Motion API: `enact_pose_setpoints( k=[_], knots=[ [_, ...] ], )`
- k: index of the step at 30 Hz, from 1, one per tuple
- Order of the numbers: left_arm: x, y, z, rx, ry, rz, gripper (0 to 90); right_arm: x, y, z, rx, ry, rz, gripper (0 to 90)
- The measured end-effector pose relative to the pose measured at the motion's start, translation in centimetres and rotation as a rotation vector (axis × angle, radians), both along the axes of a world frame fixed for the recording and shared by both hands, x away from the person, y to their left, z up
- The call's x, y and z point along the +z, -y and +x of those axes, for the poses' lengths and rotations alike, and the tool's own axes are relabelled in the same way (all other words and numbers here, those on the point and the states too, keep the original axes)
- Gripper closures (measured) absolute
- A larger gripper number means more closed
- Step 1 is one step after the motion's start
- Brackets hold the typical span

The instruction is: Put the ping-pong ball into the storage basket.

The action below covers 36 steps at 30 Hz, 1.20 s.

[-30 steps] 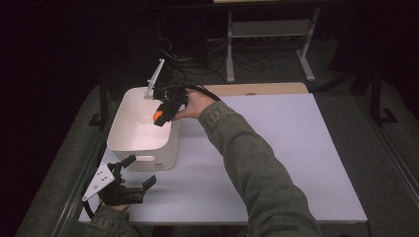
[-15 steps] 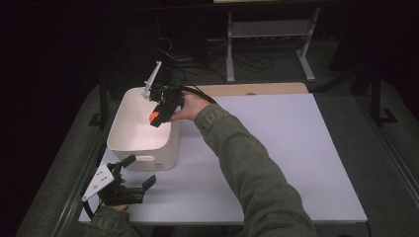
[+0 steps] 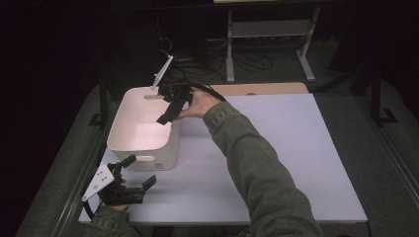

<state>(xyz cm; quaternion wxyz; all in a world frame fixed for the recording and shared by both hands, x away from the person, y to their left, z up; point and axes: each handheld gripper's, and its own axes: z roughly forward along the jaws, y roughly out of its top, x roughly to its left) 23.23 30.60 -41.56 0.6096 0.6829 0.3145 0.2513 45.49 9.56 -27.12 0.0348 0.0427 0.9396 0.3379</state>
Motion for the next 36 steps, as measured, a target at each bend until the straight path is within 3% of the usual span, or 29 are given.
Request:
enact_pose_setpoints(
  k=[2, 14, 25, 36],
  knots=[
    [0.0, 0.0, 0.0, 0.001, -0.001, -0.001, 0.2, 0.0, 0.9, 0.0, -0.033, 0.006, 0.003, 0.0],
    [-0.1, 0.0, 0.1, 0.004, -0.010, 0.004, 0.2, -0.1, 4.3, 0.2, -0.106, 0.021, 0.039, 0.0],
    [-0.1, 0.1, 0.1, 0.002, -0.010, 0.009, 0.2, -0.5, 6.3, 0.1, -0.139, 0.018, 0.043, 0.0],
    [-0.1, 0.1, 0.2, 0.004, -0.009, 0.011, 0.2, -0.7, 8.4, -0.2, -0.173, 0.043, 0.071, 0.0]
  ],
)
